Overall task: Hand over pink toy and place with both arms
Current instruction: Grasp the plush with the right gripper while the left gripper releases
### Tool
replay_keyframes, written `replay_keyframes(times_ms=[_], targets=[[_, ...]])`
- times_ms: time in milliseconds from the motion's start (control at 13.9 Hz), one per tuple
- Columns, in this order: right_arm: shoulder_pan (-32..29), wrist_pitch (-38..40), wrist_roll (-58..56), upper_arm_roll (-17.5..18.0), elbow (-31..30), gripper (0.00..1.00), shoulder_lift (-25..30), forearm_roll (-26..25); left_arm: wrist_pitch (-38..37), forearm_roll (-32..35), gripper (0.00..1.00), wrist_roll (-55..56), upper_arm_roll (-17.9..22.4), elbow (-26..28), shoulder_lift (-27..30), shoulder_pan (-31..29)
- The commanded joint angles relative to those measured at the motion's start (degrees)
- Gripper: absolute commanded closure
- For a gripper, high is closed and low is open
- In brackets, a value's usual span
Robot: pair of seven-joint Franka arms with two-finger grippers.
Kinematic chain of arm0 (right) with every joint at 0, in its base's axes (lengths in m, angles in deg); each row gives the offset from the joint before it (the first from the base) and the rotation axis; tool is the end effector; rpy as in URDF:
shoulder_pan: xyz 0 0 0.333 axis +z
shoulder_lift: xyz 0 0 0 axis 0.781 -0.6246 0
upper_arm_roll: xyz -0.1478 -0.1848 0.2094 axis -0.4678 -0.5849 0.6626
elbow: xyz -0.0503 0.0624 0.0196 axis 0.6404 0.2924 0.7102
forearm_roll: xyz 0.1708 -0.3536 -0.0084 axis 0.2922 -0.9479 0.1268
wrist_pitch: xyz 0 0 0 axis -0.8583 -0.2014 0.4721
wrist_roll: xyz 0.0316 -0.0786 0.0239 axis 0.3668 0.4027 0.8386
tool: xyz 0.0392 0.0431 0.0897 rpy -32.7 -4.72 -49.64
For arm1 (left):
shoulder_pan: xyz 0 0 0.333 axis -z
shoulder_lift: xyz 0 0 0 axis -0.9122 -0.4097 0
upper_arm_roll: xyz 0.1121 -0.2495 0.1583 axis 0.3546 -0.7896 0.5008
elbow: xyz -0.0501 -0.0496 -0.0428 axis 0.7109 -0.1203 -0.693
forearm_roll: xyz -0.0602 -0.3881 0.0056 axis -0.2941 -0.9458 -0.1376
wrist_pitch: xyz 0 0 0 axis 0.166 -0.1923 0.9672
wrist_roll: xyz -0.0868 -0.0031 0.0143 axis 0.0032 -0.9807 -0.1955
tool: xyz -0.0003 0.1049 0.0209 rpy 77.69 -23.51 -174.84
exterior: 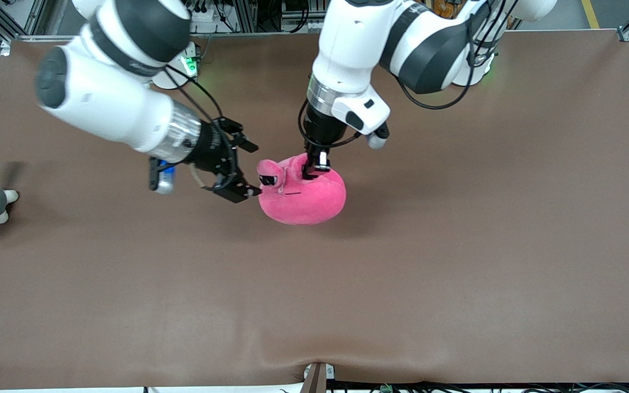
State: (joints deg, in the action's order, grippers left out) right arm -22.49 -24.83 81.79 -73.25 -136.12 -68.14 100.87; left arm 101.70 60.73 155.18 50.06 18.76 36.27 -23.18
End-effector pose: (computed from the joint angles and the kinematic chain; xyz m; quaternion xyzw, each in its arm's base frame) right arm 0.5866 0.3448 0.5625 -0.7404 0.6295 0.1683 0.1651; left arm 0.5065 -0.5051 0.5552 0.6659 0.7215 0.0012 0.1898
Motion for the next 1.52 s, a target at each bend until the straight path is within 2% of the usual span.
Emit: replay_keyframes(times_ms=[0,72,144,216,794,938,1010,1082,1155,1443], targets=[[2.77,1.08,1.3,-0.69,0.48,0.25,-0.22,-6.05,0.47,1.98,1.0,1.86,0.93,-1.86,-0.76,1.74],[2.78,1.0,1.65,-0.61,0.57,0.63,-0.31,-7.03,0.48,1.98,1.0,1.86,0.93,-1.86,-0.76,1.75],[2.52,1.0,1.83,-0.69,0.65,0.86,-0.22,-7.21,0.48,1.98,1.0,1.86,0.93,-1.86,-0.76,1.75],[2.17,1.0,1.83,-0.69,0.83,1.0,-0.22,-6.69,0.48,2.07,1.0,1.86,0.93,-1.86,-0.76,1.75],[1.64,1.35,1.74,-0.87,1.01,1.0,-0.05,-6.86,0.48,2.33,1.0,1.77,0.93,-1.69,-0.76,1.66],[-0.45,5.28,1.31,-0.87,1.09,1.0,0.39,-6.69,0.48,2.42,1.0,1.42,0.93,-1.6,-0.76,1.48],[-2.21,7.74,0.78,-0.87,1.27,1.0,0.74,-6.6,0.48,2.42,0.8,0.98,0.93,-1.51,-0.67,1.31],[-4.23,9.42,0.78,-0.87,1.44,1.0,0.83,-6.34,0.39,2.42,0.3,0.37,0.93,-1.51,-0.58,1.22],[-6.16,10.74,0.69,-0.61,1.53,1.0,1.01,-6.16,0.39,2.68,0.0,-0.16,0.93,-1.51,-0.58,1.13],[-9.43,11.54,0.78,-0.78,1.53,1.0,2.76,-5.98,0.3,4.26,0.0,-0.51,0.84,-1.51,-0.4,0.78]])
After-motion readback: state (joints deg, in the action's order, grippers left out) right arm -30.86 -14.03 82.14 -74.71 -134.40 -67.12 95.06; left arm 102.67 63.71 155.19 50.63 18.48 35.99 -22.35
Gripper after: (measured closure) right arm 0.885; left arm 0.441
